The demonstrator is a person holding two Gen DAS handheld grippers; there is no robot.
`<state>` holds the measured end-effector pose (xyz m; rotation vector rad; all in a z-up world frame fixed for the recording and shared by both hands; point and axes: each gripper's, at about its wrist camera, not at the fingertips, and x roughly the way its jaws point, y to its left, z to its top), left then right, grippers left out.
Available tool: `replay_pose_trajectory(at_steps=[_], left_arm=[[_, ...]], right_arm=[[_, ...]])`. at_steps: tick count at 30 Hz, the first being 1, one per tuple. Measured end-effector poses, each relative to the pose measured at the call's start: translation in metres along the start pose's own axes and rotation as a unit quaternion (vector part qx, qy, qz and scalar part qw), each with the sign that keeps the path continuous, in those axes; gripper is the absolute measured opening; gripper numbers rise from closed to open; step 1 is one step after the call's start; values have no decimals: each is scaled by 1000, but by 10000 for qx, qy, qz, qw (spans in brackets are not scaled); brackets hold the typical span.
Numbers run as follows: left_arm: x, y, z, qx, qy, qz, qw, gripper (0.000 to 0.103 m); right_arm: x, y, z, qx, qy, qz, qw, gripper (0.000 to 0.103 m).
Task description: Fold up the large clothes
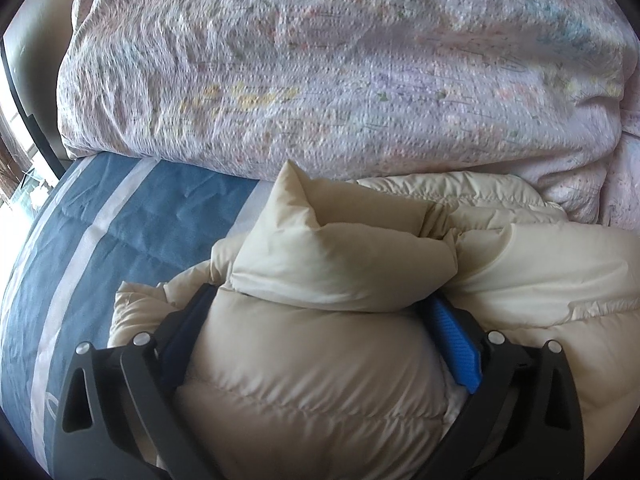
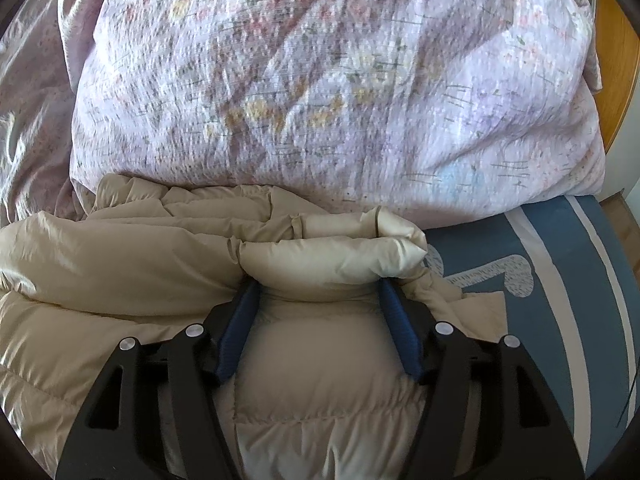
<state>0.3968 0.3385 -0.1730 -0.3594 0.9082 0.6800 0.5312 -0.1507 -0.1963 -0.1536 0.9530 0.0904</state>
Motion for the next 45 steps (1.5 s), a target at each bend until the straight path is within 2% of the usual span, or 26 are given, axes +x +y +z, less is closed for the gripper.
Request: replay_pose_trajectory(at_steps=[4,6,8,10,11,12,14,20,26,31,34,35,36,41,43,45], left_arm=[[-7,-1,1,-14,92,36,10000,99],[-18,1,2,-61,283,24,9996,94],[-38,5,2,-121,313,-116,9994,91],[-61,15,-3,-139,231,-265,9993,91],[-69,19,-5,-150,203,-307,9992,91],[-80,27,-10,-175,168,-333,9992,92],[-94,41,-20,-258,181,-351,9989,92],[-106,86,-61,-722,626,-510,9941,92],[-104,103,-88,-1022,848,-793,9880,92],[-98,99,-98,-1230,1021,-1096,9810,88],[-98,93,-107,-1267,1057,-1183,9792,83],[-99,91,-108,-1252,1011,-1185,9798,81],[-99,89,-108,-1247,993,-1228,9795,77],[-103,84,-114,-1363,935,-1514,9745,54],[-105,83,-115,-1439,871,-1610,9725,37],[-110,84,-113,-1465,798,-1672,9717,25]], right_arm=[[-2,-5,5,7,28,-44,10000,65],[-4,-8,12,-16,297,-73,9995,65],[-16,-16,21,147,483,90,9987,65],[-41,-33,26,432,379,347,9977,71],[-56,-45,27,572,325,439,9969,80],[-65,-53,26,652,322,513,9960,85],[-77,-71,23,781,418,674,9938,85],[-83,-121,-22,1421,1394,1261,9718,85],[-81,-139,-61,1915,1852,1521,9518,85],[-78,-126,-83,1925,2029,1729,9444,85],[-83,-124,-87,1973,1982,1770,9436,76],[-83,-124,-88,2011,1996,1805,9419,65],[-83,-125,-91,2112,2033,1890,9372,61],[-91,-136,-108,2627,2049,2111,9189,36],[-97,-133,-108,2739,2013,2030,9183,28],[-107,-122,-102,2754,1939,1830,9236,21]])
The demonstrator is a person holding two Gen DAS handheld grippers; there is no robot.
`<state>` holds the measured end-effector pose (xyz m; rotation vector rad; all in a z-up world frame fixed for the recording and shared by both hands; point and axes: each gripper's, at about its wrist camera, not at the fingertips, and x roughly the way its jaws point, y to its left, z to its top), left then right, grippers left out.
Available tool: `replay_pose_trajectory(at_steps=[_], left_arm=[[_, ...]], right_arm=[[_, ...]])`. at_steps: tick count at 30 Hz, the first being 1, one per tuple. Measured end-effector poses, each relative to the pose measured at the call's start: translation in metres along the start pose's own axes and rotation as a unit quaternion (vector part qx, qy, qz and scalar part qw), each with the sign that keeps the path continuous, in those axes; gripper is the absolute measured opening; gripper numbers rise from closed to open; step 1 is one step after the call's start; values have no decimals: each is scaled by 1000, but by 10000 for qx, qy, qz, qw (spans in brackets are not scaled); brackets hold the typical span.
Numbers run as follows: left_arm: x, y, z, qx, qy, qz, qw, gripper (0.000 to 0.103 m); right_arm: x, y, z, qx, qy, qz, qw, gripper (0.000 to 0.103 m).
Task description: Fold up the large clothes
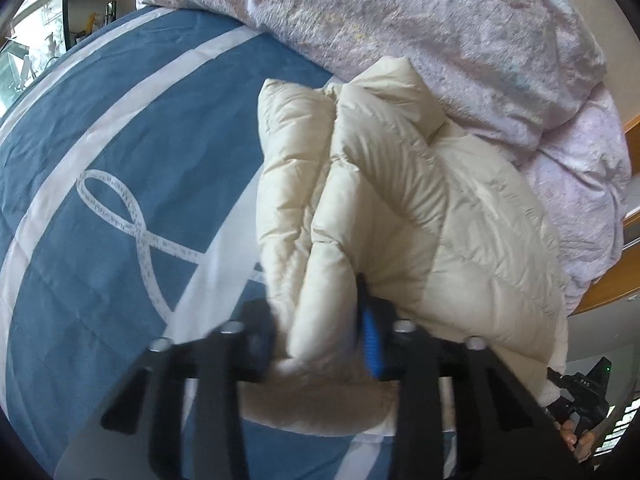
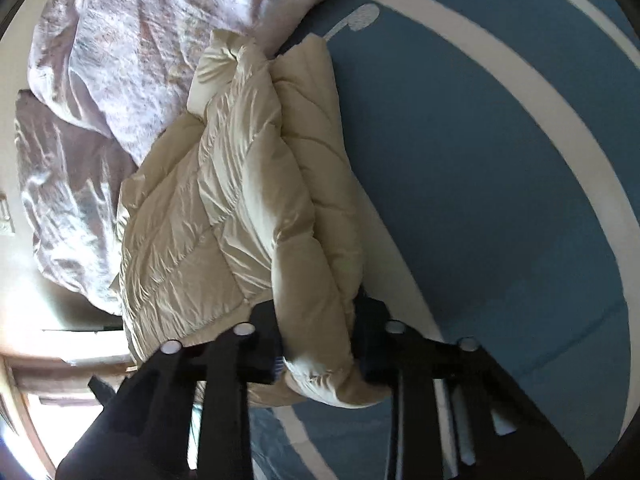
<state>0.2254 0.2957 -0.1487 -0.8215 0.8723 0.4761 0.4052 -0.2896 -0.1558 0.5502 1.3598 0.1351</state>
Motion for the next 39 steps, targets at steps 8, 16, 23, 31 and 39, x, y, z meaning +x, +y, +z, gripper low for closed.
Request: replay_pose_trajectory(at_steps=[8,16,23,31,39], left_arm=[[-44,4,-6,228,-286,-46,9993,14],[-72,38,-40,190,-340,15,9992,15],[-95,58,-75,96,-332,64,9994,15],[-109,75,-109,148,-226,207,9994,17],[-105,72,-111,277,-186,569,9978,34]], right_arm=[[-27,34,-34,-248,-335,-41,9991,16],[-33,20,-70,-308,-227,162,9991,16],[-42,6,-104,-384,-95,238,9989,16],[-37,-6,-132,-410,39,145,9990,17],[-42,35,-137,-1442,-681,-1109,9810,49]])
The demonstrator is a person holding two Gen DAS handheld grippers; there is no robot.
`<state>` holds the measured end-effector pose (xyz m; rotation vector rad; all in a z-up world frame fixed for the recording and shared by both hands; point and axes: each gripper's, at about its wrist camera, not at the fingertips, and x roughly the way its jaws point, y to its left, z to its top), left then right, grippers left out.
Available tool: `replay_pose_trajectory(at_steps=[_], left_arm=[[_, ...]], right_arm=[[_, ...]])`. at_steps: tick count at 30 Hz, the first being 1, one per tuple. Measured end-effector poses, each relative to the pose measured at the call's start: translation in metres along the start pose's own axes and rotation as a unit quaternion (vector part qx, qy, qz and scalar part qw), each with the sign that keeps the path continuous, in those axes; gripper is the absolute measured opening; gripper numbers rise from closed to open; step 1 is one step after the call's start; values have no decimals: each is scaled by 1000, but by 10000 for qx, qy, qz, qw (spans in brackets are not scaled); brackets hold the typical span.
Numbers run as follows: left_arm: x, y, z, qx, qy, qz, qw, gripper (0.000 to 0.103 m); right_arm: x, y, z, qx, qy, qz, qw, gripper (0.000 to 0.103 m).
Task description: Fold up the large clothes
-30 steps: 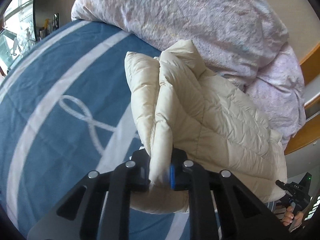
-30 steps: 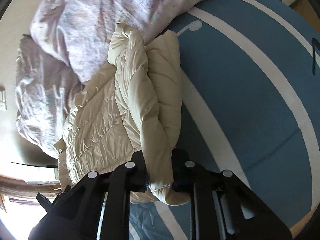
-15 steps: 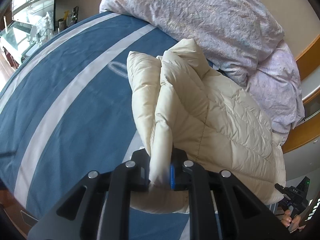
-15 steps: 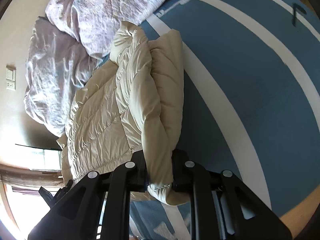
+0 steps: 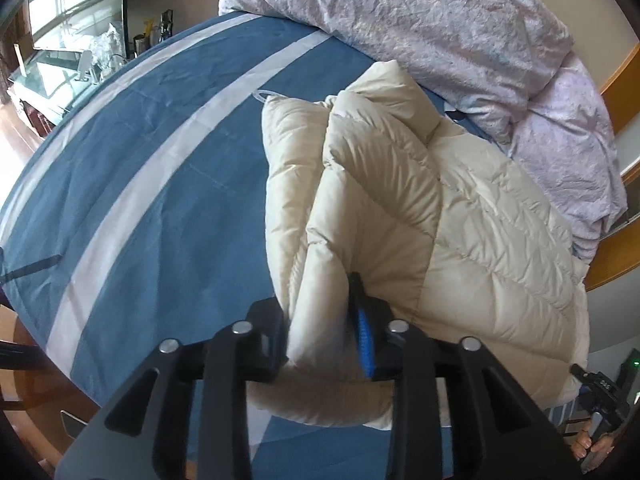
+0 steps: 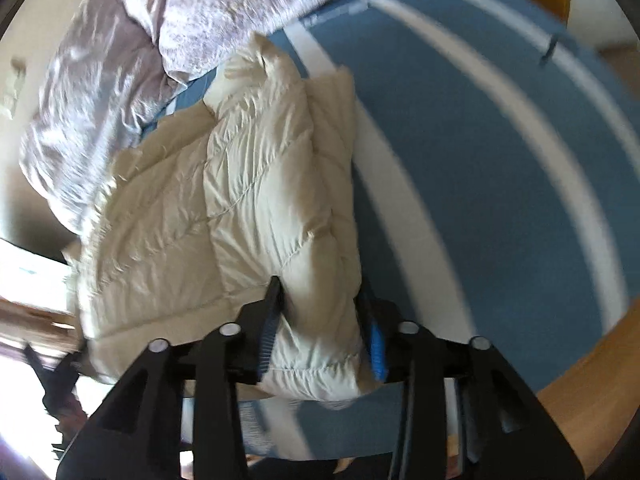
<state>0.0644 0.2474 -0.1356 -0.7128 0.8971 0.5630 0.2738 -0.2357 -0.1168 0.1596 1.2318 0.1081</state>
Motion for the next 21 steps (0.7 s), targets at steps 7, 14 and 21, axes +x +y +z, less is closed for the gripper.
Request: replay_pose_trajectory(at_steps=[7,14,21], left_arm=[[4,1,6,26,63,383,9992,71],[11,2,15,-81,173,397,9990,78],[15,6,28,-277,255,177,9991,90]], right_arm=[[-26,49,25,-673,-652,-417,9947,51],[-24,131,0,-1818,-593,445,9805,48],[7,183,-29,-2517,-440,563,9652,40]])
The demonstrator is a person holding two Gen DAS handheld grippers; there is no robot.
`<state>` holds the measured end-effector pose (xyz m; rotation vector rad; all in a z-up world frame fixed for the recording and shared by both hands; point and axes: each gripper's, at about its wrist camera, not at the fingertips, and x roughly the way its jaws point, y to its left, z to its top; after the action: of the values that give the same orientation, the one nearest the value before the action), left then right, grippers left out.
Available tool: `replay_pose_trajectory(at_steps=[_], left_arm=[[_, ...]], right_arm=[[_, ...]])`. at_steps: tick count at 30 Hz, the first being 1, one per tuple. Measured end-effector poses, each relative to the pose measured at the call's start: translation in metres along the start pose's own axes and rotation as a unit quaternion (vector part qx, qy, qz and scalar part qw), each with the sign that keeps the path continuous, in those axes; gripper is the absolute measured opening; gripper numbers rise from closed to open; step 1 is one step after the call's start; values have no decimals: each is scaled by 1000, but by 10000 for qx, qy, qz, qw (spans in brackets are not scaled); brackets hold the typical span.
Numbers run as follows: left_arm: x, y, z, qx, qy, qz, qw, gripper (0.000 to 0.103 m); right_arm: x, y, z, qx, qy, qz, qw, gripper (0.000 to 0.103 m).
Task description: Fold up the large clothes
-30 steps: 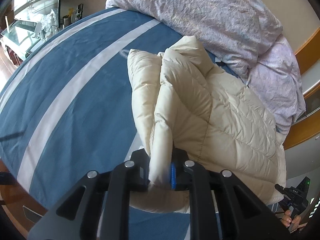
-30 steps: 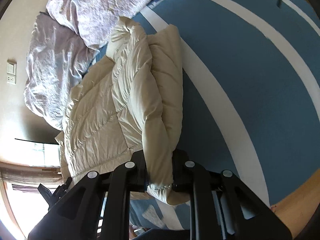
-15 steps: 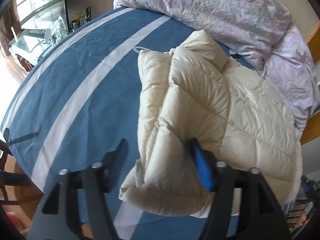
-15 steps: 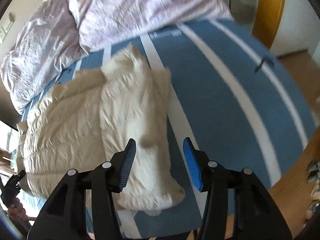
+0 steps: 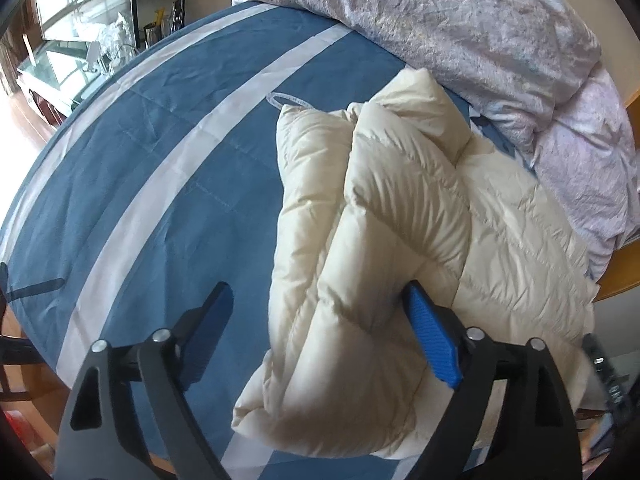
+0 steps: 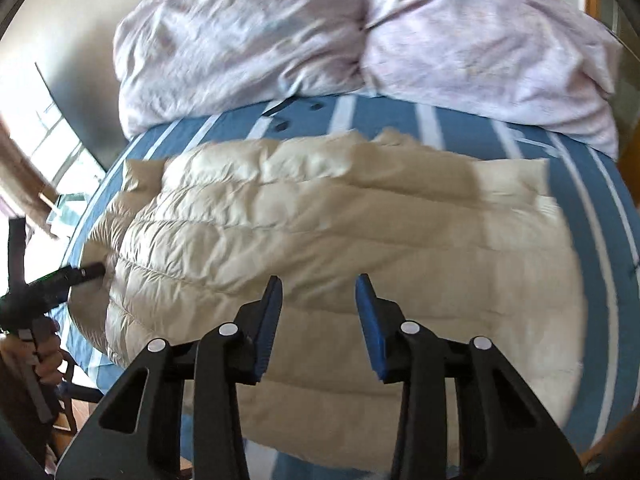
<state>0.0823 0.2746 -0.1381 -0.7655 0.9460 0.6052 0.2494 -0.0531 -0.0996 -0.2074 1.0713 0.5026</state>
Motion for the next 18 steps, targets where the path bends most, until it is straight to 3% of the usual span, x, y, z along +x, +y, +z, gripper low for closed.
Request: replay_pose_trajectory(at_steps=[4,11,18], left_arm=[[0,5,13,-155,-1,-144,9998,95],[7,11,42,-364,83,-173,9992,96],[25,3,55,-203,313,-121,9992,96]], right_arm=[[21,12,-1,-193,191,-96,9996,40],[46,12,-13,-209,521,-178,9983,40],[55,13,-19,-142,610,-175,9979,41]])
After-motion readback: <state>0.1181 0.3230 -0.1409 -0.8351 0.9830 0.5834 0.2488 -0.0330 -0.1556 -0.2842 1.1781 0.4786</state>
